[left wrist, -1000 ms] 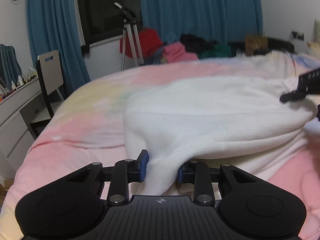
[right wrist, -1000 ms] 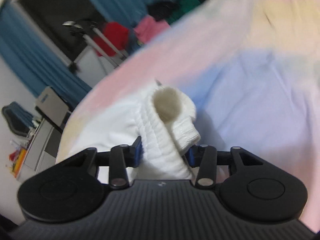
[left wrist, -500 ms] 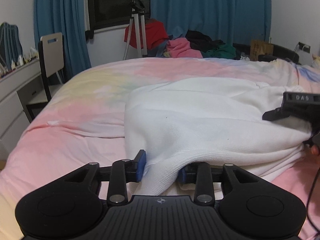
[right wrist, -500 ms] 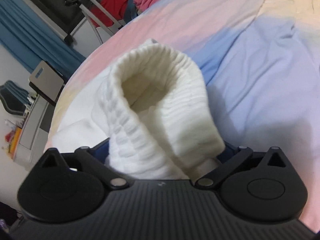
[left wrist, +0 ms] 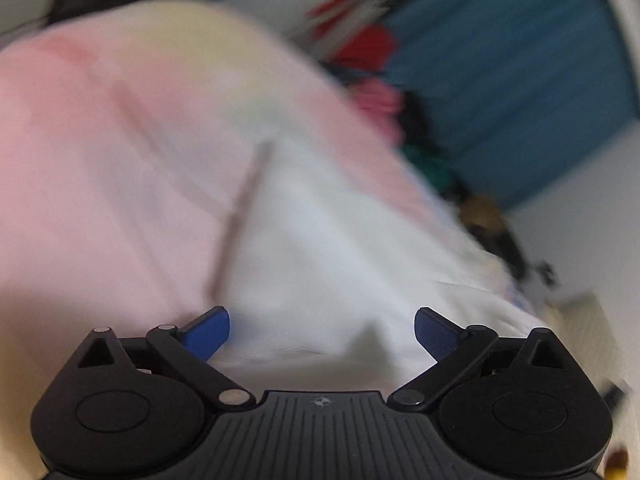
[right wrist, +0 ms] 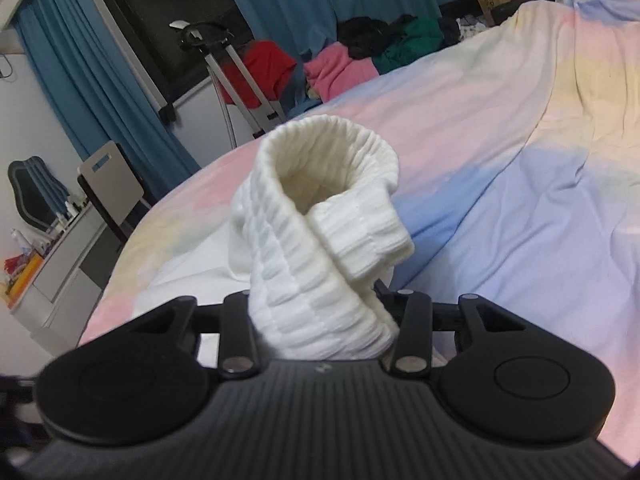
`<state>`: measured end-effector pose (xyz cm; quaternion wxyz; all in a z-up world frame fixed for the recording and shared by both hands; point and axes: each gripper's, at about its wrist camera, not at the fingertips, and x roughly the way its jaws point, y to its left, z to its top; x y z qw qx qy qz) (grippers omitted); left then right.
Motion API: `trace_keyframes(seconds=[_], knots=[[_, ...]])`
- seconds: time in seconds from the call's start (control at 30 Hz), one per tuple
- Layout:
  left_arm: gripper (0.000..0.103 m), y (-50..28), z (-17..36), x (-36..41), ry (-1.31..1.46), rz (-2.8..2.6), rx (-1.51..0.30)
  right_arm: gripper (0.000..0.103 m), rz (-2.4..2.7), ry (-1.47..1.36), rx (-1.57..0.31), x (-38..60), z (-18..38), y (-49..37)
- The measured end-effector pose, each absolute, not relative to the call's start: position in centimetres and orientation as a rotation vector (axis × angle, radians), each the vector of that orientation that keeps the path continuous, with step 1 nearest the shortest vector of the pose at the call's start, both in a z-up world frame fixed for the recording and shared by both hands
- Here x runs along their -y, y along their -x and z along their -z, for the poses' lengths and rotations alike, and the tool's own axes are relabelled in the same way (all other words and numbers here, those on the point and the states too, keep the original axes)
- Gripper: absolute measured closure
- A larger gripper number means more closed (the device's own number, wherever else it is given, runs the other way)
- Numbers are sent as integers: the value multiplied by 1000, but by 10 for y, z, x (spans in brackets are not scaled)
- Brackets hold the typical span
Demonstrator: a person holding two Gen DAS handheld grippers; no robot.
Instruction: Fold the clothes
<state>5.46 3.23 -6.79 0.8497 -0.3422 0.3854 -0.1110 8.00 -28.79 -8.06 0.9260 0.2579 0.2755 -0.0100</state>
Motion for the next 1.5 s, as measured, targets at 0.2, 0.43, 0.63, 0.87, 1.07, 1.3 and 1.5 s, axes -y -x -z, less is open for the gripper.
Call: trace_keyframes(seconds=[0.2, 0.43, 0.63, 0.87, 1.07, 1.3, 1.5], knots=[[21, -70, 94, -38, 797, 212, -869, 60, 17, -534, -540, 289, 80, -78], [54, -61, 70, -32, 694, 251, -825, 63, -14, -515, -505, 284, 58, -76], [63, -76, 0, 2, 682, 374, -764, 64, -29, -515, -434, 306, 4, -69], [64, -150, -79, 158, 590, 548, -718, 65, 99, -611, -348, 432, -68, -69], [64, -233, -86, 307, 549, 625, -719, 65, 266, -624, -315, 548, -93, -92], [64, -298, -33, 394, 511, 637, -774, 65, 391, -749, -345, 628, -38, -123], [64, -304, 50, 371, 555, 706, -753, 65, 391, -886, -345, 642, 49, -104]])
